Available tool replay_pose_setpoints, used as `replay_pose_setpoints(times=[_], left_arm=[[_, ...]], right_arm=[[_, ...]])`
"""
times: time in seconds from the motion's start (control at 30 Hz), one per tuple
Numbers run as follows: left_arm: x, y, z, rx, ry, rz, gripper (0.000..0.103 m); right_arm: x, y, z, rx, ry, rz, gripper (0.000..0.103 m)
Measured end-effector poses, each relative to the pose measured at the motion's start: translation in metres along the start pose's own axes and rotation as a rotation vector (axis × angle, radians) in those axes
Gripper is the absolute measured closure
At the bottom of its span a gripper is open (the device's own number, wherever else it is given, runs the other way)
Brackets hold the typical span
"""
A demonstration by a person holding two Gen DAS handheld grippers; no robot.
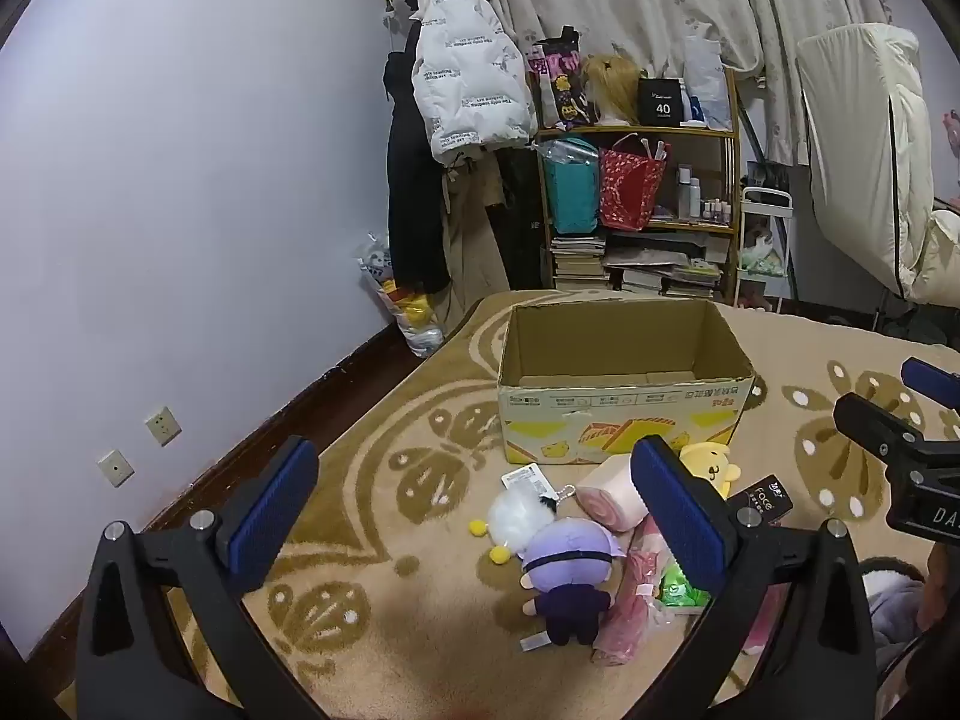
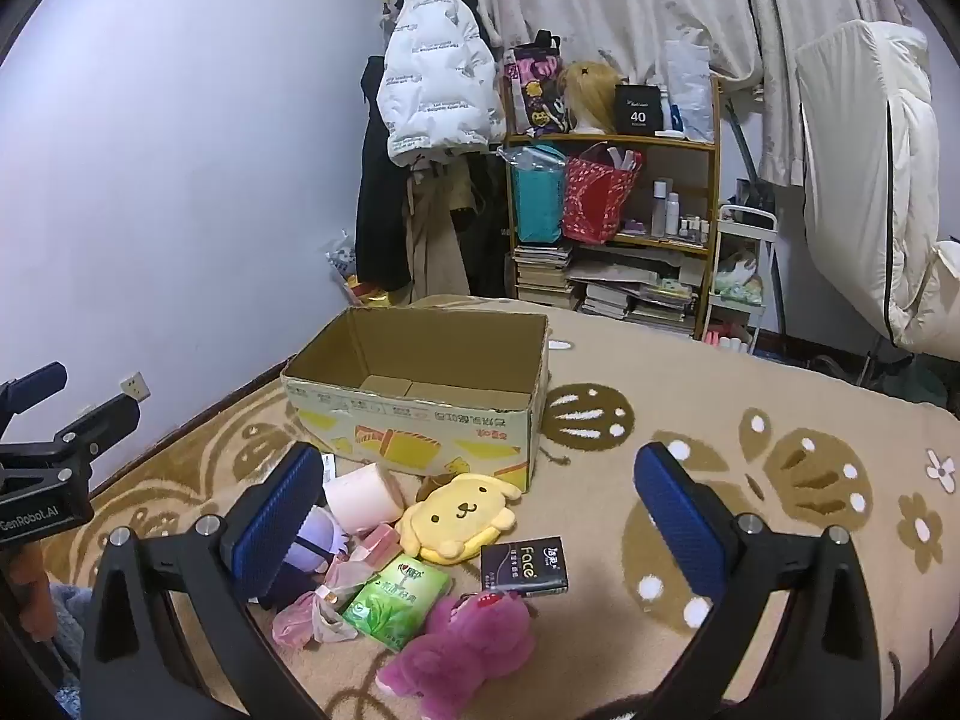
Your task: Organize soft objects
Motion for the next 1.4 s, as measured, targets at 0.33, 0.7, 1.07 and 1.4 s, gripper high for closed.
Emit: replay_pose_setpoints(times=[0.33,0.7,1.07,1.4], left_arm=[[0.0046,-0.0038,-0.0017,0.001,-0.008,-0.004,0.000],[0.0034,-0.0060,-0.0010,0.000,-0.004,-0.005,0.000],[0.0014,-0.0029,-0.0011,-0.001,-0.006,-0.007,0.000],[0.0014,-0.0022,-0.0008,0.000,-0.004,-0.008,0.000]], right_arm=[[0.0007,-0.0010,0.0002,0.001,-0.002,0.002,0.000],[-0.0001,0.0005,0.0011,0.002,0.012,0.001,0.000],[0.0005,-0.0005,0.0018,0.002,0.008,0.002,0.000],[0.0013,-0.0015,0.0016,-0.001,0.006,0.001,0.000]])
Point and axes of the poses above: each gripper's, at about its wrist camera, not at the fingertips, and y roughly against the way its jaws point, z to its left, x to its underside, the point moved 9 cm from there along -y, roughly the way its jaws point, and after that the axes turned 6 degrees about y, right-handed, at the moved point
